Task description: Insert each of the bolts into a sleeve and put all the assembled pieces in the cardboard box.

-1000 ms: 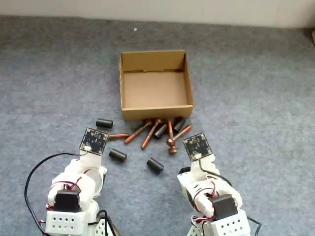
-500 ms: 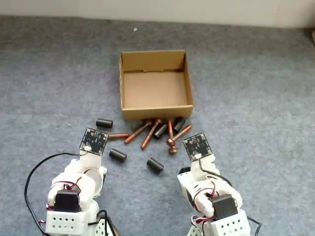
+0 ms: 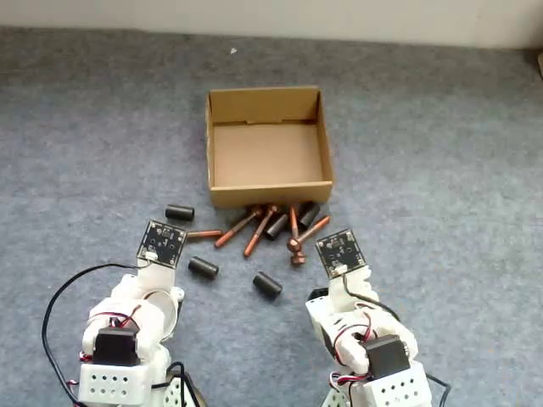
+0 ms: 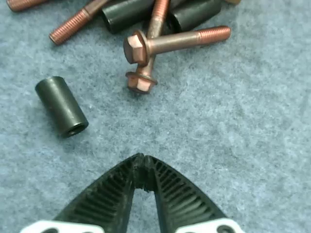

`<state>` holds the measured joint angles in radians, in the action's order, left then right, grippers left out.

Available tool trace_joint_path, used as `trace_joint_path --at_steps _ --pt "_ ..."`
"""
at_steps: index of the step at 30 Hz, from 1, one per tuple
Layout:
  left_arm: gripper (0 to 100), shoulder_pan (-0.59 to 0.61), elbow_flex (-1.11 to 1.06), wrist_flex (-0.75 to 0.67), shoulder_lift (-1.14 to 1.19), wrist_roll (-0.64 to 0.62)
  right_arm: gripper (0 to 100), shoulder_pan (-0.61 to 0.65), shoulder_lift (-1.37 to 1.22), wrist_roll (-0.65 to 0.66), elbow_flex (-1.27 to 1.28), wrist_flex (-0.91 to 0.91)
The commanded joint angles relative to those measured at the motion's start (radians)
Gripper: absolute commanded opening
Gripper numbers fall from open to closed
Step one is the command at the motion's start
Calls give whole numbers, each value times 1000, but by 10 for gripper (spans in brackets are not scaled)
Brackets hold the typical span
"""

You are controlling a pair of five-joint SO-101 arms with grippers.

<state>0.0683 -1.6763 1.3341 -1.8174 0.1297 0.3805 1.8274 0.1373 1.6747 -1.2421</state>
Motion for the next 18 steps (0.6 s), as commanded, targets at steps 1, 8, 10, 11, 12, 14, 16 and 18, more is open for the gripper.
trace_joint_path --at_steps 1,8,10,11,12,14,16,18 --pt "7 -10 -19 2 -4 5 5 4 7 9 117 -4" --pt "7 -10 -19 2 -4 5 6 -91 7 11 54 8" --pt "7 -10 -19 2 -4 5 6 -162 7 11 -27 24" --pt "7 -10 -19 2 -4 5 7 -194 7 12 -58 38" --pt "7 -10 -19 2 -4 5 8 -222 7 31 -91 59" --pt "7 -10 -19 2 -4 5 32 -260 7 143 -147 94" --pt "7 -10 -19 2 -4 5 82 -295 7 244 -199 105" --pt "7 -10 -19 2 -4 5 139 -321 5 250 -285 110"
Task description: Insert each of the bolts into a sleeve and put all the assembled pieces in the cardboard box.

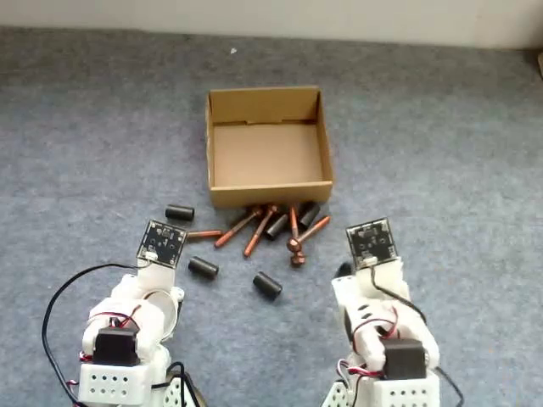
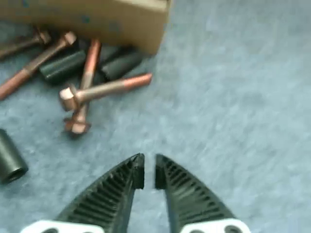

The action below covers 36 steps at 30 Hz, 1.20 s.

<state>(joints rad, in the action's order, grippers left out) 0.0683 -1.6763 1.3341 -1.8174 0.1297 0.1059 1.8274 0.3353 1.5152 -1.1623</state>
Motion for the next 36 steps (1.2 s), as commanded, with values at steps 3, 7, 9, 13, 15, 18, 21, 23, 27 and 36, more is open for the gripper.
trace_joint_path --at_steps 3,7,9,13,15,18,21,23,27,36 --pt "7 -10 -19 2 -4 5 167 -50 -10 35 -246 18" --pt "7 -10 -19 2 -4 5 156 -48 -200 34 -397 -12" --pt "7 -10 -19 2 -4 5 156 -48 -358 34 -475 -28" --pt "7 -10 -19 2 -4 5 156 47 -651 32 -665 -139" --pt "7 -10 -19 2 -4 5 156 145 -757 31 -736 -194" --pt "7 -7 -19 2 -4 5 156 274 -854 28 -802 -216" --pt "7 -7 -19 2 -4 5 156 386 -931 -37 -800 -211" --pt "7 -7 -19 2 -4 5 156 463 -987 -69 -800 -193" --pt "7 -7 -19 2 -4 5 156 584 -1104 -117 -800 -143" --pt "7 -7 -19 2 -4 5 156 700 -1362 -138 -800 -1"
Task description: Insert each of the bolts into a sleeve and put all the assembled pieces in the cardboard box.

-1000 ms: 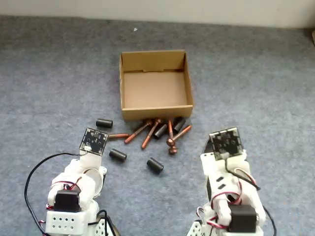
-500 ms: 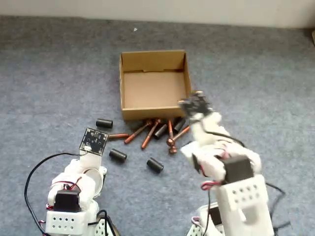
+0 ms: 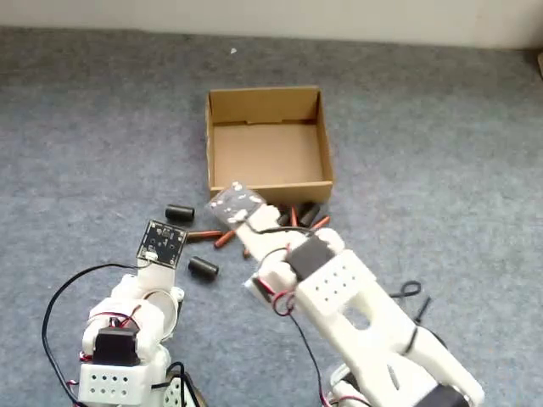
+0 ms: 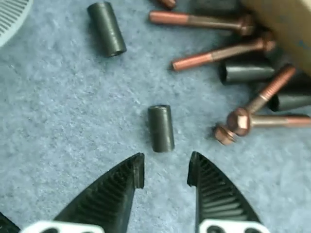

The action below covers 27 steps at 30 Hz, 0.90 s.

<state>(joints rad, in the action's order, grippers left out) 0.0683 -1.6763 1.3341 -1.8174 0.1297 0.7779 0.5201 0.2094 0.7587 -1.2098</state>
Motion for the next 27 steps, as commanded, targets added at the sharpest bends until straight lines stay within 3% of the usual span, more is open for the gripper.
trace_joint_path --at_steps 1,11,16,27 --pt "7 -7 -19 2 -4 5 156 33 -84 -12 -44 62" --pt "7 -7 -19 2 -4 5 156 16 -303 -9 -44 222" --pt "7 -7 -19 2 -4 5 156 -45 -331 -5 -45 245" --pt "7 -7 -19 2 -4 5 156 -44 -469 -5 -45 245"
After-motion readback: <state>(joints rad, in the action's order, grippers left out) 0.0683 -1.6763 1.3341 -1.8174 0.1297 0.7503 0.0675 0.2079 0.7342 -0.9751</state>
